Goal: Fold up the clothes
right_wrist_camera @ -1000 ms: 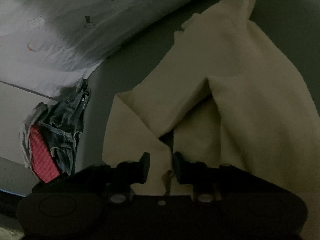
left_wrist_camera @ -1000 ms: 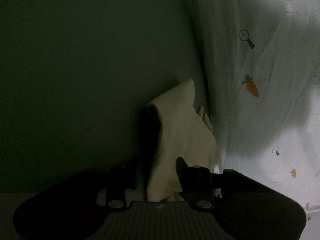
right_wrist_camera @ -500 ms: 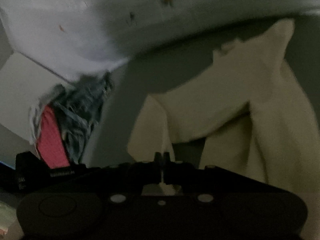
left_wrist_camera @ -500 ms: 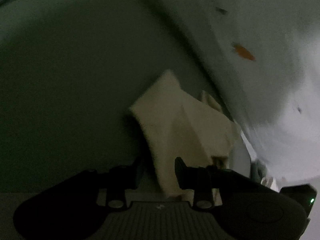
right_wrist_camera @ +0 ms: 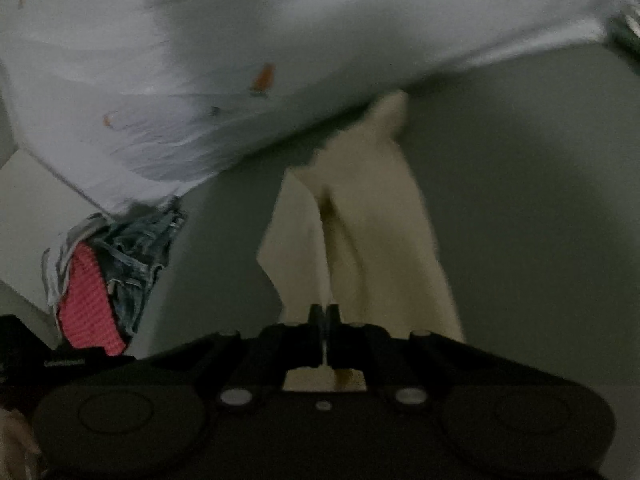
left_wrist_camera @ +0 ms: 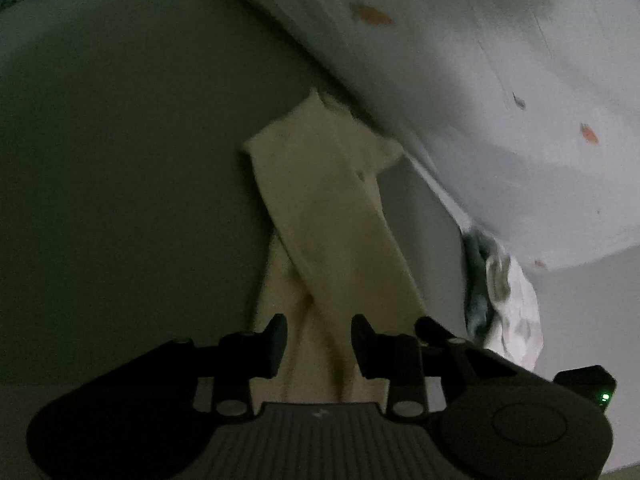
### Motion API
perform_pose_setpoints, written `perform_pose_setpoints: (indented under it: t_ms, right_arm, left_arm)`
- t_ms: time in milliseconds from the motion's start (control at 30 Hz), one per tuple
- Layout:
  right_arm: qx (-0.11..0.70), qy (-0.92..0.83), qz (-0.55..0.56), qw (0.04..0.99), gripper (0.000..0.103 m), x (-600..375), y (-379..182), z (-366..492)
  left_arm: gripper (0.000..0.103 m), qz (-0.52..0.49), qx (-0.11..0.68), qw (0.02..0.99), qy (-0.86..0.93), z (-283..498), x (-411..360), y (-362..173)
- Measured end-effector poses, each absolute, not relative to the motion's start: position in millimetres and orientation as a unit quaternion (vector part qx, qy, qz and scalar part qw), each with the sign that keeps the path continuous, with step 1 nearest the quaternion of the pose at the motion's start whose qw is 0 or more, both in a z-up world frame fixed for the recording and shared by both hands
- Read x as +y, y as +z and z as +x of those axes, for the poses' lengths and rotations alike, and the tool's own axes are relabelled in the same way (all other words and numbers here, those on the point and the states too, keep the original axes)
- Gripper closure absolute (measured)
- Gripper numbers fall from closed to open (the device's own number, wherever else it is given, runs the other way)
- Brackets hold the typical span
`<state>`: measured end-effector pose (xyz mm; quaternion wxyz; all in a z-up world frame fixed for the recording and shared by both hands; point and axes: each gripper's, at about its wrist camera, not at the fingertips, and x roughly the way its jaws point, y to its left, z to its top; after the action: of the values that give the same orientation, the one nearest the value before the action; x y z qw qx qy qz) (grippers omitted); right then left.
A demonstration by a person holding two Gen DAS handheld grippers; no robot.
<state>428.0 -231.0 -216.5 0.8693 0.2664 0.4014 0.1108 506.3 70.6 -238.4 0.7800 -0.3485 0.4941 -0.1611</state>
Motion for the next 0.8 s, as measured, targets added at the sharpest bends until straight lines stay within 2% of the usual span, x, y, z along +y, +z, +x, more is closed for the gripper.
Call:
perform_pose_setpoints:
  t_ms: [300, 800]
  right_arm:
    - [0.435, 0.059, 0.409, 0.8, 0.101, -270, -259, 365]
    - [0.469, 0.036, 0.395, 0.79, 0.101, -275, -279, 311]
  left_arm:
    - [0.066, -0.326, 0.522, 0.769, -0.172, 471, 50, -252]
    - [0.065, -0.285, 0.55, 0.772, -0.141, 432, 41, -269]
